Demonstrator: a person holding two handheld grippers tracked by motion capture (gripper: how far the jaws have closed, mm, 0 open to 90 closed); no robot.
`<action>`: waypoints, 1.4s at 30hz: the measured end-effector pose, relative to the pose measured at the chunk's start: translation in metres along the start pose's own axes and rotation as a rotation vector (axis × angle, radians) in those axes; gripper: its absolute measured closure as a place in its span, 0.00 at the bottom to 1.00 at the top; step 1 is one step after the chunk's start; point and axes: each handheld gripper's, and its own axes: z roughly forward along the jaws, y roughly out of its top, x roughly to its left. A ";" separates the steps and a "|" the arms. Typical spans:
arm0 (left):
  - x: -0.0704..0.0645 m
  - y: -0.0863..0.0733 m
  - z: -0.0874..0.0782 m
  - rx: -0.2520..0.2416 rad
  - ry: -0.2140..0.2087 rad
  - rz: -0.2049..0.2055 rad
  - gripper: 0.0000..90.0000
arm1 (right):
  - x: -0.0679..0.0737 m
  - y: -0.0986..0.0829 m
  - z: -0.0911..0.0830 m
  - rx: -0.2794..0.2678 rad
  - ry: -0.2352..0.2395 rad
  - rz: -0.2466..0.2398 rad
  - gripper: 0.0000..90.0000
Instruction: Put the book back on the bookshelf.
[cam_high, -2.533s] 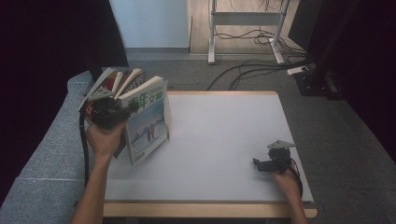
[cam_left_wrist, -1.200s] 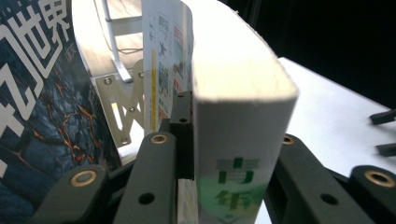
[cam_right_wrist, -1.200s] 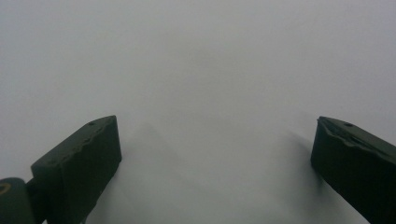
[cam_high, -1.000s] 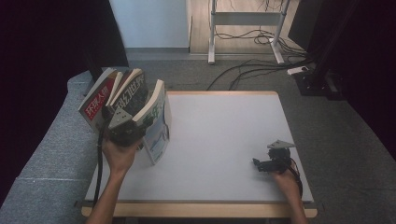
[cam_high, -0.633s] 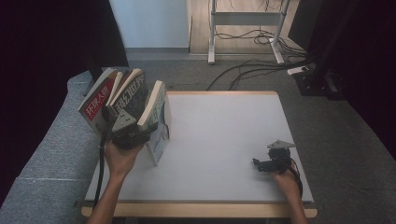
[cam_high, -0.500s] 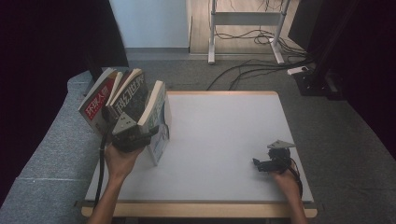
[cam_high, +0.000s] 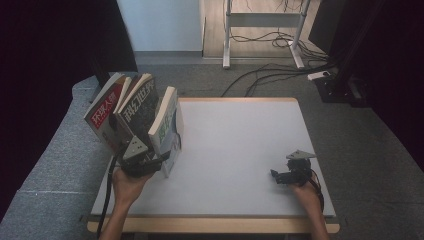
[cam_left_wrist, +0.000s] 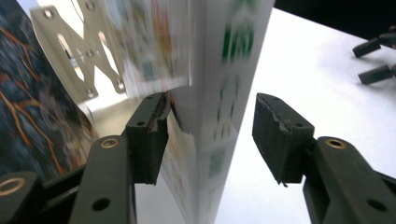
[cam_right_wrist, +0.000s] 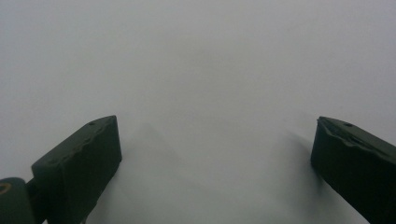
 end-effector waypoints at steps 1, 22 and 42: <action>0.001 -0.003 0.000 0.003 -0.008 -0.010 0.52 | 0.000 0.000 0.000 0.000 0.000 0.000 0.02; 0.003 -0.047 0.013 0.065 -0.029 -0.028 0.77 | 0.000 0.000 0.000 0.000 0.000 0.000 0.02; 0.007 -0.029 0.040 0.076 0.023 -0.029 0.76 | 0.000 0.000 0.000 0.000 0.000 0.000 0.02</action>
